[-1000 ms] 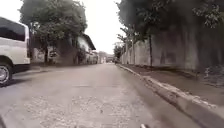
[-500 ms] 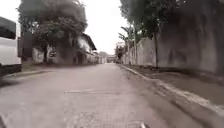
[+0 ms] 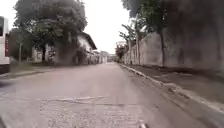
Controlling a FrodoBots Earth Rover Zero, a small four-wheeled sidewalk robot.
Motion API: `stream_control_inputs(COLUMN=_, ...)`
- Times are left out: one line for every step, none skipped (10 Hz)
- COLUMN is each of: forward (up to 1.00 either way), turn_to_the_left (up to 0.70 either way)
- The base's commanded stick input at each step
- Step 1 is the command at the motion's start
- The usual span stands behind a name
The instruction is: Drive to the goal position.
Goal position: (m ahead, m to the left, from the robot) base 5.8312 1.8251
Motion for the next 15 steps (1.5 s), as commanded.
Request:
stream_control_inputs(forward=1.0, turn_to_the_left=0.0)
stream_control_inputs(forward=1.0, turn_to_the_left=0.0)
stream_control_inputs(forward=1.0, turn_to_the_left=0.0)
stream_control_inputs(forward=1.0, turn_to_the_left=0.0)
stream_control_inputs(forward=1.0, turn_to_the_left=0.0)
stream_control_inputs(forward=1.0, turn_to_the_left=0.0)
stream_control_inputs(forward=1.0, turn_to_the_left=0.0)
stream_control_inputs(forward=1.0, turn_to_the_left=0.0)
stream_control_inputs(forward=1.0, turn_to_the_left=0.0)
stream_control_inputs(forward=1.0, turn_to_the_left=0.0)
stream_control_inputs(forward=1.0, turn_to_the_left=0.0)
stream_control_inputs(forward=1.0, turn_to_the_left=0.0)
stream_control_inputs(forward=1.0, turn_to_the_left=0.0)
stream_control_inputs(forward=1.0, turn_to_the_left=0.0)
stream_control_inputs(forward=1.0, turn_to_the_left=0.0)
